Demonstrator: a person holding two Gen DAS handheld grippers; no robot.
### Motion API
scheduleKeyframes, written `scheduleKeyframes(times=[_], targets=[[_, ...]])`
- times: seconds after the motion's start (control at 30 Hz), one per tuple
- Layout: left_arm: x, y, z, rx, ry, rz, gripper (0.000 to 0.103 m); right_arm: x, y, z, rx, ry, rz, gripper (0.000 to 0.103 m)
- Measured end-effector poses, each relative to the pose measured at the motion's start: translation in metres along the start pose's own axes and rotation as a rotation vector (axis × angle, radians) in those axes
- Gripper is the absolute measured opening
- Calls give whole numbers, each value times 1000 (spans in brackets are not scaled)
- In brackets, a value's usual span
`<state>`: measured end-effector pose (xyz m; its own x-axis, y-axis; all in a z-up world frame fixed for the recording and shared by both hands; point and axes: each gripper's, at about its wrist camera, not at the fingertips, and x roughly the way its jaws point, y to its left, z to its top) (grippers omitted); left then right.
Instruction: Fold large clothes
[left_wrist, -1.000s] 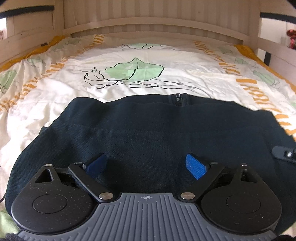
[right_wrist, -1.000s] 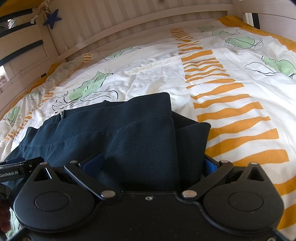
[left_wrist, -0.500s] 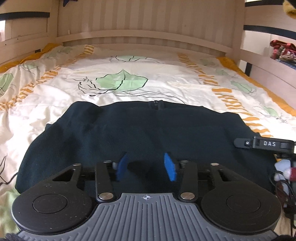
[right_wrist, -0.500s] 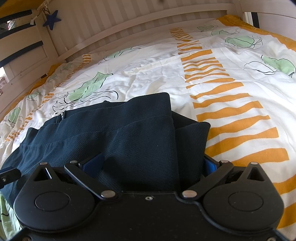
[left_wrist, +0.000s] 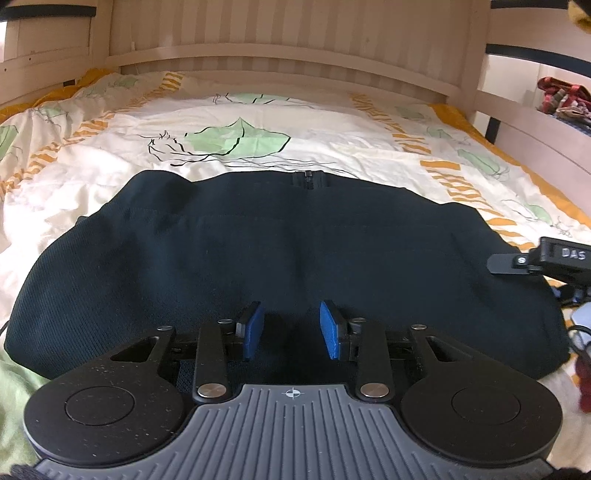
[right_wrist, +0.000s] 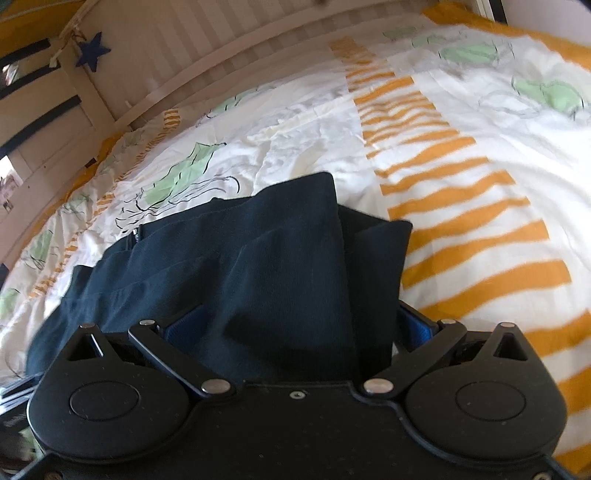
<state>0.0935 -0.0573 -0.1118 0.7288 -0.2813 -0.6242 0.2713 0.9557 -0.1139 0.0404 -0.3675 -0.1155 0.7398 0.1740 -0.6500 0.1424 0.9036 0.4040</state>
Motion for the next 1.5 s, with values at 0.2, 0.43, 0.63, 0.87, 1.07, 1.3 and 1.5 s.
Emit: scheduleKeyframes(times=[0.2,0.43,0.63,0.87,1.07,1.3,1.5], targets=[[0,0,0,-6,1,0,34,-13,-12,-2,151,73,91,103],[-1,1,1,-17,7,-5,34,-20,-24,-7,288,101,152,103],[-1,2,3,-23,11,-5,33,-20,-21,-6,263,123,123,42],[0,4,5,-30,21,-15,33,-44,-8,9,251,54,214,26],[0,0,3,-12,13,-11,32,-64,28,34,188,8,296,22],[0,10,1,-39,15,-48,32,-59,92,55,107,18,430,21],[-10,41,5,-146,38,-96,30,-21,162,63,26,103,538,21]])
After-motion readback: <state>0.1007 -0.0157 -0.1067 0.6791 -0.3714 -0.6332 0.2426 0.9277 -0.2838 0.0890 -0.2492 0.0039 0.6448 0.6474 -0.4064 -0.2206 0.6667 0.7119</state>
